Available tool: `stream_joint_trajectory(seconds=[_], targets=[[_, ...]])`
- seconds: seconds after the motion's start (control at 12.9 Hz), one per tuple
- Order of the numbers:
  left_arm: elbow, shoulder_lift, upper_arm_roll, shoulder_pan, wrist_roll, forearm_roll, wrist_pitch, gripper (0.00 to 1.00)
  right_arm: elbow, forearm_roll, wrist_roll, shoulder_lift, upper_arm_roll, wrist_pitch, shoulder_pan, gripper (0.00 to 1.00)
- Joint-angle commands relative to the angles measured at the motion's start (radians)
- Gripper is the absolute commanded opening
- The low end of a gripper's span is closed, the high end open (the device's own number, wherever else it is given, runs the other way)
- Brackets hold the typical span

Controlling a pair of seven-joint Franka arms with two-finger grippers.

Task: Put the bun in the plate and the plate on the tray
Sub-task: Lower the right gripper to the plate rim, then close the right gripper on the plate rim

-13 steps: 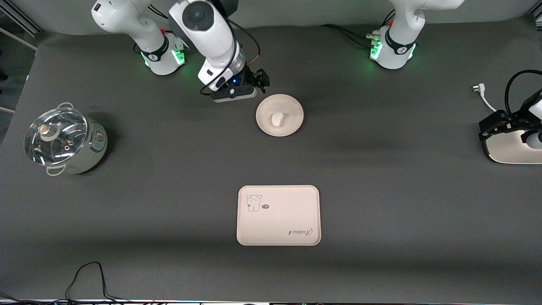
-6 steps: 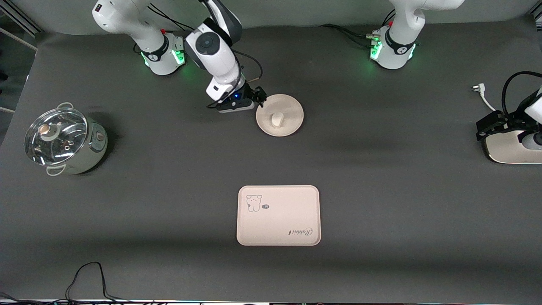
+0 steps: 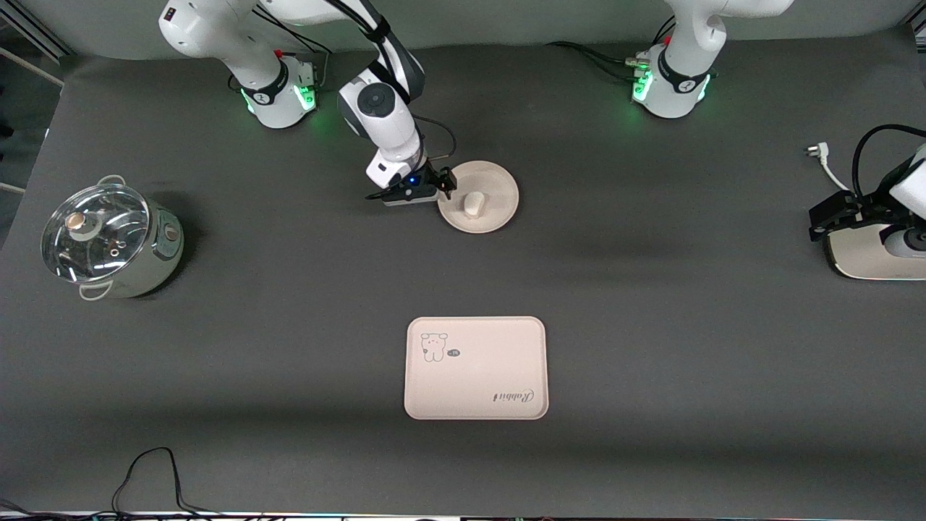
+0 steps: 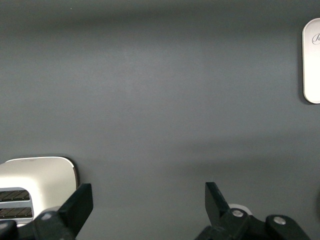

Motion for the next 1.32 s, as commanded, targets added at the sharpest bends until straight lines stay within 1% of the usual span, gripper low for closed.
stream_joint_trajectory(seconds=[0.0,0.23,0.31,0.39,0.47,0.54,0.62,0.78,1.01,1.16,1.24], targets=[[-0.012,-0.013,0.009,-0.012,0.0,-0.005,-0.002,1.0,0.005,0.047,-0.003,0.029,0.019,0.048,0.014,1.0],[-0.012,-0.013,0.009,-0.014,0.0,-0.005,-0.004,1.0,0.008,0.047,-0.002,0.028,0.019,0.042,0.012,1.0],[-0.012,-0.013,0.009,-0.014,0.0,-0.005,-0.004,1.0,0.009,0.048,-0.002,0.025,0.019,0.039,0.011,0.99],[-0.012,-0.013,0.009,-0.014,0.0,-0.005,-0.004,1.0,0.009,0.05,0.0,0.023,0.019,0.038,0.011,0.93],[-0.012,-0.012,0.009,-0.014,0.0,-0.005,-0.002,1.0,0.009,0.05,0.0,0.023,0.019,0.038,0.009,0.85],[-0.012,-0.012,0.009,-0.014,0.0,-0.005,-0.001,1.0,0.011,0.05,0.0,0.022,0.019,0.038,0.009,0.72],[-0.012,-0.012,0.009,-0.015,0.0,-0.005,-0.001,1.0,0.011,0.05,0.001,0.02,0.019,0.036,0.006,0.62],[-0.012,-0.012,0.009,-0.014,0.0,-0.005,-0.001,1.0,0.014,0.051,0.004,0.017,0.019,0.012,0.002,0.52],[-0.012,-0.012,0.009,-0.015,0.0,-0.005,-0.001,1.0,0.018,0.051,0.006,0.011,0.019,0.002,0.002,0.32],[-0.012,-0.012,0.009,-0.015,0.0,-0.005,0.004,1.0,0.02,0.051,0.006,0.011,0.019,0.002,0.0,0.27],[-0.012,-0.01,0.009,-0.017,0.0,-0.005,0.004,1.0,0.02,0.051,0.006,0.009,0.019,0.001,0.0,0.2]])
